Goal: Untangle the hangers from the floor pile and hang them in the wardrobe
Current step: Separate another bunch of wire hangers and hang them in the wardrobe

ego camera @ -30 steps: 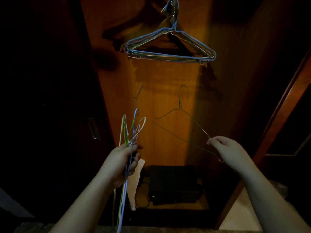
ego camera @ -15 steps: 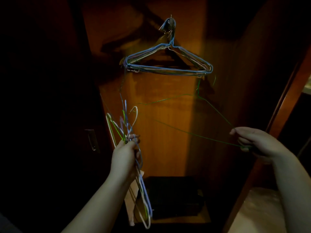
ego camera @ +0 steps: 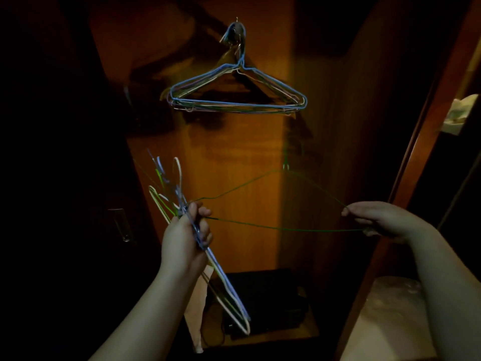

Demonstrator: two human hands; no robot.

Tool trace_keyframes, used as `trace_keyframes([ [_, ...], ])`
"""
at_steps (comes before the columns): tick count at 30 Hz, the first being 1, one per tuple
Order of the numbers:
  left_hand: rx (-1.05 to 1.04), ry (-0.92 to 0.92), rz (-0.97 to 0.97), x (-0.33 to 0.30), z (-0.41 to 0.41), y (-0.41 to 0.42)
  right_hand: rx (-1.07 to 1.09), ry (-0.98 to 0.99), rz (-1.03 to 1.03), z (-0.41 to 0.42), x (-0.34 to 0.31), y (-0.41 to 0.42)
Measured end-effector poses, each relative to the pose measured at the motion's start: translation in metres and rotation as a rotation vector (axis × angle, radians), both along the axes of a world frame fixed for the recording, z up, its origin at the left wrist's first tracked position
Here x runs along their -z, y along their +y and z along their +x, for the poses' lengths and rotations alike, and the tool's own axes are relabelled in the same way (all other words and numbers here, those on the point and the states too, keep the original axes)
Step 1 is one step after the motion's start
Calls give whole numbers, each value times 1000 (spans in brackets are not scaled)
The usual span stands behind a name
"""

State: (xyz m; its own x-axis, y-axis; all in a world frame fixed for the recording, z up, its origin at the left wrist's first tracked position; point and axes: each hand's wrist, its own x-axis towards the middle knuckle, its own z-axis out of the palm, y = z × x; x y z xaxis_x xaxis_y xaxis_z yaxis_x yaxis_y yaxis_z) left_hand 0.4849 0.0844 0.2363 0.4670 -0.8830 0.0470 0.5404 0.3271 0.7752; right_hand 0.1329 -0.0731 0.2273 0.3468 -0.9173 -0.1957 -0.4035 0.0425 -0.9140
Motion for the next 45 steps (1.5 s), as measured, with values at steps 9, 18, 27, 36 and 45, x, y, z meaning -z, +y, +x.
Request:
trace_keyframes([
  [9,15,77,24,7,-15,-2,183,372,-528,112,13,36],
  [18,-67,-108,148,21,-35,3,-110,-249,318,232,9,55],
  [27,49,-249,247,29,-34,3,-95,-145,531,258,8,42],
  [36,163,-196,220,23,-21,7,-34,91,277,196,-6,-2],
  [45,37,-254,61,-37,0,-4,-143,723,-538,113,-43,-44],
])
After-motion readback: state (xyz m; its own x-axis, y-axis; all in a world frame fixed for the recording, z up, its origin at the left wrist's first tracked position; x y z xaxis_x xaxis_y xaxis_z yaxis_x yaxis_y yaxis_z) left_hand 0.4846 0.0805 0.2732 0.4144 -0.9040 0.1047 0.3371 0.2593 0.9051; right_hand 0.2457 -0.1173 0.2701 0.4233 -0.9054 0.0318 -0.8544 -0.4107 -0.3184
